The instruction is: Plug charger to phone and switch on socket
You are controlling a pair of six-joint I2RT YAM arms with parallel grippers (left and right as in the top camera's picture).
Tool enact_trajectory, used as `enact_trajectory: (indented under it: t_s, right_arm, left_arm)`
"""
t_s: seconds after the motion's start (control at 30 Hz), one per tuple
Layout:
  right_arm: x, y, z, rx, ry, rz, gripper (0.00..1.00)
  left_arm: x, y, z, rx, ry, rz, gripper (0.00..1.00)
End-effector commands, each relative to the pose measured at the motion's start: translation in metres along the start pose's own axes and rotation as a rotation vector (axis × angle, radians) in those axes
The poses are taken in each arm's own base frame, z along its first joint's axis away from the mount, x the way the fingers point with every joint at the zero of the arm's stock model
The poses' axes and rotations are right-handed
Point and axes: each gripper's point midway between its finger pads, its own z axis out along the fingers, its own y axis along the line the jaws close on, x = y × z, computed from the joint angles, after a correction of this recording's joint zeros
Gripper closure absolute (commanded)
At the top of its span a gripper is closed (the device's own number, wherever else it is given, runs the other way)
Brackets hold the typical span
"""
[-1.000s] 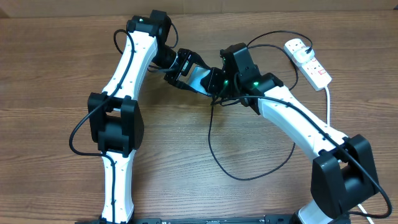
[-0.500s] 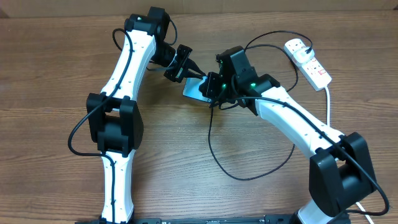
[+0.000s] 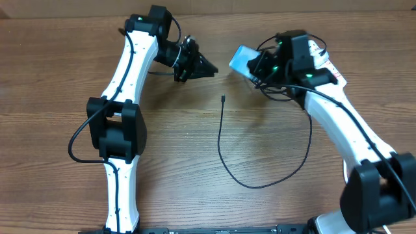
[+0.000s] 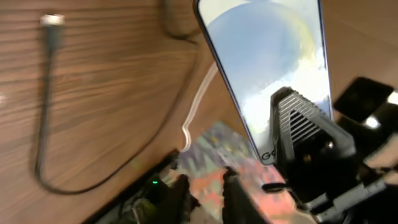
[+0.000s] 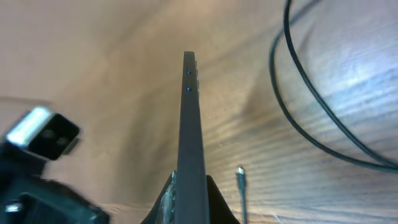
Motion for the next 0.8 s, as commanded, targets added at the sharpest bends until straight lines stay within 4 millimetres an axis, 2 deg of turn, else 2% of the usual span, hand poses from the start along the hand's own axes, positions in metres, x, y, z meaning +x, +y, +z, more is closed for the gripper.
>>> enact_trajectory:
  t_s: [0.0, 0.1, 0.2, 0.37, 0.5, 0.77]
  right_arm:
    - [-0.019, 0.044, -0.033, -0.152, -0.053, 0.06, 0.96]
    - [-0.024, 0.057, -0.036, -0.211, -0.056, 0.162, 0.96]
    - [-0.035, 0.068, -0.04, -0.266, -0.081, 0.262, 0.96]
    - [-0.044, 0.073, -0.042, -0.303, -0.089, 0.479, 0.96]
    - [-0.04, 0.077, -0.04, -0.303, -0.076, 0.611, 0.96]
    - [-0.029, 0.095, -0.035, -0.308, -0.118, 0.619, 0.96]
  left_arm:
    - [0.016, -0.04, -0.007, 0.233, 0.084, 0.187, 0.73]
    - [0.024, -0.065, -0.015, 0.383, 0.136, 0.248, 0.55]
    - [0.03, -0.076, -0.02, 0.447, 0.168, 0.258, 0.5]
    - [0.027, -0.076, -0.021, 0.448, 0.163, 0.268, 0.51]
    - [0.018, -0.075, -0.02, 0.414, 0.142, 0.251, 0.54]
    - [-0.011, -0.078, -0.013, 0.328, 0.052, 0.22, 0.64]
